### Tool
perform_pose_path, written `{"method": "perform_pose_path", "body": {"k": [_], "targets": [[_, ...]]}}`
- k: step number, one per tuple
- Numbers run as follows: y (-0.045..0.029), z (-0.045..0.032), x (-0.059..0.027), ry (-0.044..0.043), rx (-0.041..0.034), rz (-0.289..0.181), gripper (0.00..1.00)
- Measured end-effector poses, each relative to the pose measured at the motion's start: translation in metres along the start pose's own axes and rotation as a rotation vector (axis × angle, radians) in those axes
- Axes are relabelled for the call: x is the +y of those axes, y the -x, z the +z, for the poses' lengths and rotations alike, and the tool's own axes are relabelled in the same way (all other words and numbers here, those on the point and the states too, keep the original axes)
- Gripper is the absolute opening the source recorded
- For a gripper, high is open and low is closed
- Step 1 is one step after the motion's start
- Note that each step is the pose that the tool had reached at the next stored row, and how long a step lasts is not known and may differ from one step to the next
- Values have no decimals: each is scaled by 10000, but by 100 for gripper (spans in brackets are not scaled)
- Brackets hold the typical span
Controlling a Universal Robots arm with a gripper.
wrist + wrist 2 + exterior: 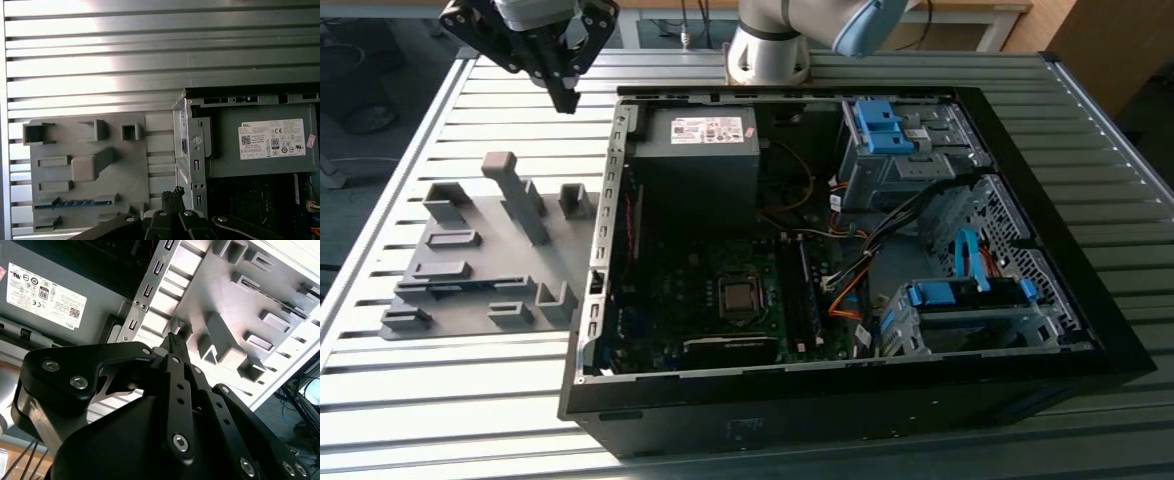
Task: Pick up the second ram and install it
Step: 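Reach for the second ram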
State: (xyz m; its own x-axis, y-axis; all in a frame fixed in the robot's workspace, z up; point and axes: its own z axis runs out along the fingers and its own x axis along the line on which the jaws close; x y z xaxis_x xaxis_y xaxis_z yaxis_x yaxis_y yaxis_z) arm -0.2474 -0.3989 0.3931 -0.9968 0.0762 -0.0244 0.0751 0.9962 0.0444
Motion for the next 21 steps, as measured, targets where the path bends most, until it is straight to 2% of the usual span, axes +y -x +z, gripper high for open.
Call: {"method": "perform_pose_path", "body": {"k": [21], "targets": [[-71,-2,-5,0,-1,0,11]]}}
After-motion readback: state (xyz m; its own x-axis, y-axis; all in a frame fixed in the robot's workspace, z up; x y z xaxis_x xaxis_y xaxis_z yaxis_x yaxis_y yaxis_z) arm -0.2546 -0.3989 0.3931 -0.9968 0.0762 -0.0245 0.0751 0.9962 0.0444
